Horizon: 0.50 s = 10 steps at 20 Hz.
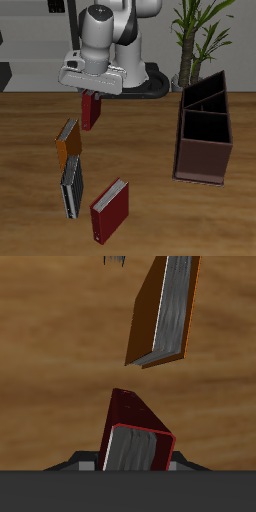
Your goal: Place the right red book into the left desk caddy's front compartment
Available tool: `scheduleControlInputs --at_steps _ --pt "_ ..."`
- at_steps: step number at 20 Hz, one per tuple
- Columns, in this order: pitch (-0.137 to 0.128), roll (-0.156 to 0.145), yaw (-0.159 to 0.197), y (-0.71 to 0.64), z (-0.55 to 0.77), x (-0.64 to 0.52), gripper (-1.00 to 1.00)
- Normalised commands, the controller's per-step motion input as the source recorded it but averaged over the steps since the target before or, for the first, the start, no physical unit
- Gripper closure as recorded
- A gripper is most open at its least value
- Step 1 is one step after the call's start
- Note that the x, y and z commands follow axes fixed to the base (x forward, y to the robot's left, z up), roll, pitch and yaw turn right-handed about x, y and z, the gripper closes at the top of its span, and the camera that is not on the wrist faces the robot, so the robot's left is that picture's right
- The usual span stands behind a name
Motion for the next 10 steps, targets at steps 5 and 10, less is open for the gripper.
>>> scheduleControlInputs --at_steps 5,10 --pt "-0.016 0.073 0.010 0.56 0.26 0.09 1.00" --pt "-0.008 0.053 0.019 0.56 0.17 0.10 1.00"
